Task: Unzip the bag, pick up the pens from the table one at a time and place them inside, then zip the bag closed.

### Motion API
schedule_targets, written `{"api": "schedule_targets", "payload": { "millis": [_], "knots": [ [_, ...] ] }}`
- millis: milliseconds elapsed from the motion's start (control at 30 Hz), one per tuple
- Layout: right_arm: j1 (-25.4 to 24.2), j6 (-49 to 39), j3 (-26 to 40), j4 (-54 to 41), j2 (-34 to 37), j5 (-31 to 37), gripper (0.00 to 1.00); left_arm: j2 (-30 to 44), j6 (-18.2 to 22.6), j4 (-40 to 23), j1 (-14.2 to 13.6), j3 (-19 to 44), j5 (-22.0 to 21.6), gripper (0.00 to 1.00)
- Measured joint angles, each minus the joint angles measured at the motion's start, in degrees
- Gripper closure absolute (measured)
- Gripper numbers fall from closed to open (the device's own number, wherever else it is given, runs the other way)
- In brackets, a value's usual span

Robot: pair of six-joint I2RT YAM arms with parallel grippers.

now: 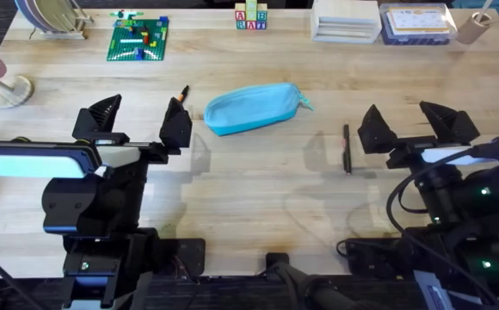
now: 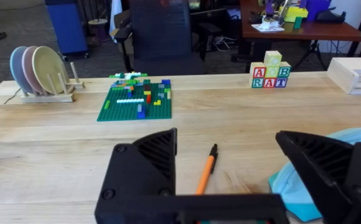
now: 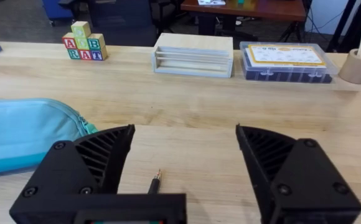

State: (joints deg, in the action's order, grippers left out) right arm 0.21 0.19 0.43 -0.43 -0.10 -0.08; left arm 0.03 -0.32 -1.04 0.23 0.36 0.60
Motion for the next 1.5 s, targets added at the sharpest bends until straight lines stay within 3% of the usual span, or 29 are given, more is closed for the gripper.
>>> {"api": "schedule_targets", "payload": {
  "millis": [467, 700, 933, 1500],
  "knots": [
    [0.00, 0.02, 0.00, 0.00, 0.00, -0.18, 0.004, 0.00, 0.09, 0.09, 0.00, 0.00, 0.02, 0.008],
    [0.00, 0.02, 0.00, 0.26, 0.00, -0.24, 0.004, 0.00, 0.77, 6.65, 0.00, 0.00, 0.02, 0.007],
    [0.00, 0.02, 1.18, -0.69, 0.00, -0.44, 0.004, 0.00, 1.30, 6.36, 0.00, 0.39, 0.02, 0.007],
    [0.00, 0.02, 16.51, -17.11, 0.24, -0.87, 0.005, 0.69, 1.46, -18.21, 0.00, 19.00, -0.50, 0.007]
  ]
}}
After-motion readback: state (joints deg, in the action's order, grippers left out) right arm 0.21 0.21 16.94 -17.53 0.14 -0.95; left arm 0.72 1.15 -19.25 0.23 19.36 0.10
